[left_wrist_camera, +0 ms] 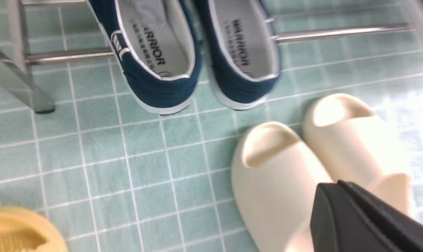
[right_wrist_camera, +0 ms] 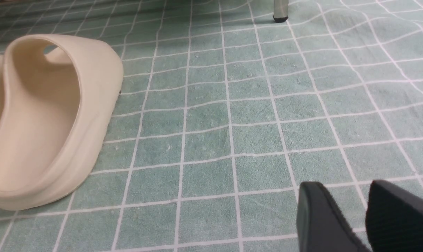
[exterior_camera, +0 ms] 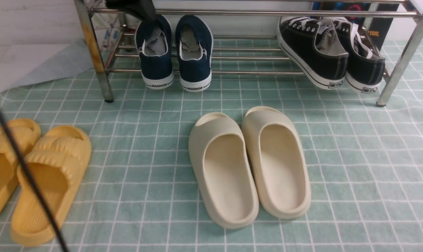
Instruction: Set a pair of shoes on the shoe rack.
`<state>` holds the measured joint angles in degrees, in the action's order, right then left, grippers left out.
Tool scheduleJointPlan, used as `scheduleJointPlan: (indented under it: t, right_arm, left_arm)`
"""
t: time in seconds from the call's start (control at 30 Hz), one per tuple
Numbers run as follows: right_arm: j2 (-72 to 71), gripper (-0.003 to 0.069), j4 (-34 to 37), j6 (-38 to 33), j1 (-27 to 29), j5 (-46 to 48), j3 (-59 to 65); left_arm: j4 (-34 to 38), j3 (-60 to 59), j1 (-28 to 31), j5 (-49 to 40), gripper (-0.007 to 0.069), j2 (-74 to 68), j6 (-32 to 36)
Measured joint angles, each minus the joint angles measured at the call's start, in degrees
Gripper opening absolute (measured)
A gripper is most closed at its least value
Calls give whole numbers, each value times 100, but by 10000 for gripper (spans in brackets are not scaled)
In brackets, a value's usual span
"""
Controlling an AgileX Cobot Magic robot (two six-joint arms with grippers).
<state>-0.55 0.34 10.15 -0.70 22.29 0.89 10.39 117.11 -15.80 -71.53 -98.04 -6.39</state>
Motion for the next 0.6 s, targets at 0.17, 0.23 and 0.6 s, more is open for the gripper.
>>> scheduleJointPlan:
  t: [0.17,0.23,0.6]
  right_arm:
    - [0,239,0,0,0,0,0]
    - [0,239,0,0,0,0,0]
    - [0,239,0,0,2,0,0]
  left_arm:
    - [19,-1643,0,775,-13,1894,25]
    - [4,-2495,0,1324,-13,2562,25]
    - [-124,-7645,0,4441,-13,6215,25]
